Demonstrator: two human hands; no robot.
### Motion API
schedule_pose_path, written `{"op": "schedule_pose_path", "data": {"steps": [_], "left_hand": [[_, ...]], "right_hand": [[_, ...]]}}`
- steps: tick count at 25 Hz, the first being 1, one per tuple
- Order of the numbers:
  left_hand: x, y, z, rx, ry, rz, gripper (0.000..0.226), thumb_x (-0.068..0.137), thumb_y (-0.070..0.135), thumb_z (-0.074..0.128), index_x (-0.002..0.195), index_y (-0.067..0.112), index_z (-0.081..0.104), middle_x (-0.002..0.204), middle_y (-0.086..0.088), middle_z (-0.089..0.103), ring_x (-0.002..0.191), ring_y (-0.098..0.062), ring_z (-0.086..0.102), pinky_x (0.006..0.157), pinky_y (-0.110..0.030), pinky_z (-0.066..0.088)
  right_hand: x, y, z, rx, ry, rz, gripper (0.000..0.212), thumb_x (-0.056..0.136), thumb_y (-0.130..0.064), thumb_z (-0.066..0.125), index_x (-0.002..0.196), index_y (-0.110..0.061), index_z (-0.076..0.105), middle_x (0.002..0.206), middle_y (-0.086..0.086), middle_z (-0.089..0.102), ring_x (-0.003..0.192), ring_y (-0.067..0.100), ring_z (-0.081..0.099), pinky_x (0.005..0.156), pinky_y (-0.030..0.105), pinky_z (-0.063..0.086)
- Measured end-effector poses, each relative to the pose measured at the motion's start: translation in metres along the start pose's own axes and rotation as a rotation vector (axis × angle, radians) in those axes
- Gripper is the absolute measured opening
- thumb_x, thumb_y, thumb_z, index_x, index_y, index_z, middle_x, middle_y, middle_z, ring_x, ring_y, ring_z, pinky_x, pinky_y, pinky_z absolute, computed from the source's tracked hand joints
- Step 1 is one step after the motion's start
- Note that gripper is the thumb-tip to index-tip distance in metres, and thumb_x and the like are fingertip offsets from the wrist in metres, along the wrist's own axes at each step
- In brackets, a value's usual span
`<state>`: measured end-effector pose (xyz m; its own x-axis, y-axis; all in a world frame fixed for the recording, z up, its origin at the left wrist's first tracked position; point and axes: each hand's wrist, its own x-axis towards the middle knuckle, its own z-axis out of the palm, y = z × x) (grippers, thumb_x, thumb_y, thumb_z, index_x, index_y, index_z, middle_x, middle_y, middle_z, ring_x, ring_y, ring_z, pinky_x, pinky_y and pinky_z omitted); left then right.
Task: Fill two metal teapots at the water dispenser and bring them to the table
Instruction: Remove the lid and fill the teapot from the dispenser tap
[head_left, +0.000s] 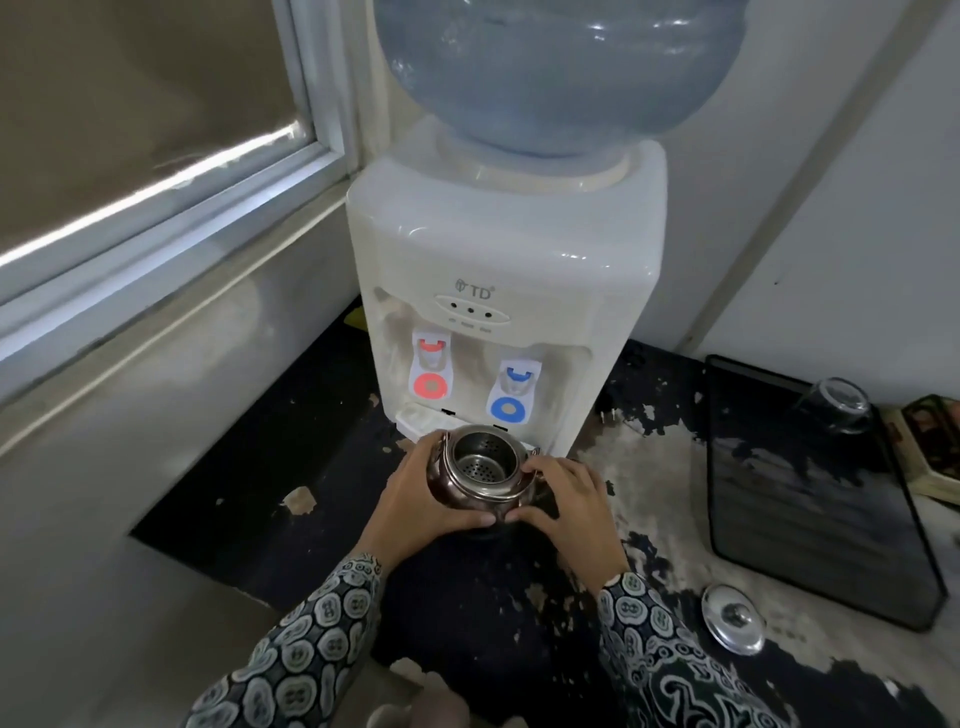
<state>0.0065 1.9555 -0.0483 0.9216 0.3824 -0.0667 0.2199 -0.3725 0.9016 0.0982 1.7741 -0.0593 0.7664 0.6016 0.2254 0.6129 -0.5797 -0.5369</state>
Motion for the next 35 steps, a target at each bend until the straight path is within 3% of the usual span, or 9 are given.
{"op": "schedule_pose_path", "data": {"steps": [8, 11, 15, 20, 22, 24, 28, 31, 35], "left_hand": [[0.040, 0.025, -0.001, -0.011, -0.103, -0.004, 0.075, 0.049, 0.032, 0.091, 0.109, 0.043, 0.047, 0.107, 0.018, 0.062, 0.100, 0.007, 0.056, 0.078, -0.008, 0.039], [0.050, 0.030, -0.003, 0.009, -0.142, -0.014, 0.067, 0.053, 0.035, 0.089, 0.106, 0.047, 0.050, 0.104, 0.022, 0.063, 0.098, 0.011, 0.055, 0.078, -0.008, 0.038], [0.054, 0.031, -0.006, 0.022, -0.177, -0.061, 0.082, 0.059, 0.028, 0.087, 0.127, 0.042, 0.042, 0.110, 0.023, 0.054, 0.106, 0.000, 0.050, 0.090, -0.013, 0.035], [0.055, 0.035, -0.009, 0.045, -0.200, -0.094, 0.088, 0.063, 0.025, 0.085, 0.136, 0.033, 0.037, 0.102, 0.026, 0.051, 0.100, 0.002, 0.050, 0.074, 0.000, 0.034], [0.054, 0.035, -0.009, 0.046, -0.202, -0.096, 0.087, 0.064, 0.025, 0.085, 0.136, 0.033, 0.037, 0.106, 0.024, 0.053, 0.101, 0.003, 0.050, 0.084, -0.004, 0.038], [0.054, 0.033, -0.008, 0.052, -0.192, -0.106, 0.091, 0.062, 0.029, 0.085, 0.139, 0.030, 0.037, 0.115, 0.016, 0.057, 0.111, -0.004, 0.051, 0.096, -0.018, 0.040], [0.053, 0.034, -0.007, 0.048, -0.188, -0.095, 0.077, 0.061, 0.028, 0.086, 0.121, 0.044, 0.041, 0.102, 0.026, 0.058, 0.096, 0.009, 0.052, 0.079, -0.006, 0.038], [0.053, 0.034, -0.007, 0.052, -0.195, -0.080, 0.074, 0.059, 0.032, 0.086, 0.119, 0.046, 0.044, 0.102, 0.026, 0.061, 0.097, 0.012, 0.052, 0.084, -0.012, 0.041], [0.053, 0.036, -0.008, 0.055, -0.214, -0.062, 0.073, 0.061, 0.030, 0.085, 0.118, 0.047, 0.042, 0.103, 0.026, 0.060, 0.097, 0.014, 0.050, 0.083, -0.012, 0.038]], "right_hand": [[0.024, 0.003, -0.015, -0.158, -0.050, 0.095, 0.055, 0.069, -0.068, 0.043, 0.112, -0.032, 0.044, 0.109, -0.005, 0.064, 0.111, 0.019, 0.054, 0.106, 0.046, 0.031], [0.033, -0.007, -0.029, -0.268, 0.004, 0.129, 0.063, 0.072, -0.071, 0.035, 0.115, -0.026, 0.049, 0.103, -0.007, 0.065, 0.100, 0.019, 0.056, 0.093, 0.040, 0.041], [0.054, -0.018, -0.040, -0.005, -0.004, 0.248, 0.046, 0.088, -0.057, 0.036, 0.101, -0.019, 0.058, 0.079, -0.004, 0.064, 0.070, 0.013, 0.061, 0.061, 0.024, 0.051], [0.077, -0.023, -0.022, 0.200, -0.117, 0.406, 0.032, 0.087, -0.041, 0.055, 0.066, -0.016, 0.055, 0.063, 0.000, 0.056, 0.059, 0.015, 0.053, 0.060, 0.033, 0.044], [0.075, -0.025, -0.023, 0.277, -0.101, 0.428, 0.038, 0.089, -0.032, 0.055, 0.054, -0.023, 0.043, 0.052, -0.005, 0.045, 0.050, 0.009, 0.042, 0.054, 0.026, 0.035], [0.068, -0.030, -0.025, 0.343, -0.074, 0.393, 0.042, 0.090, -0.026, 0.054, 0.052, -0.024, 0.037, 0.048, -0.006, 0.038, 0.045, 0.005, 0.035, 0.048, 0.019, 0.030], [0.051, -0.044, -0.030, 0.591, 0.000, 0.350, 0.041, 0.090, -0.016, 0.054, 0.053, -0.014, 0.037, 0.049, -0.002, 0.031, 0.043, 0.004, 0.027, 0.046, 0.014, 0.025], [0.050, -0.055, -0.043, 0.837, 0.075, 0.340, 0.041, 0.092, -0.016, 0.051, 0.053, -0.005, 0.045, 0.046, -0.001, 0.037, 0.044, 0.007, 0.032, 0.048, 0.017, 0.030], [0.049, -0.043, -0.042, 0.723, 0.148, 0.298, 0.041, 0.095, -0.033, 0.041, 0.057, -0.030, 0.054, 0.055, -0.007, 0.051, 0.052, 0.005, 0.046, 0.055, 0.019, 0.039]]}}
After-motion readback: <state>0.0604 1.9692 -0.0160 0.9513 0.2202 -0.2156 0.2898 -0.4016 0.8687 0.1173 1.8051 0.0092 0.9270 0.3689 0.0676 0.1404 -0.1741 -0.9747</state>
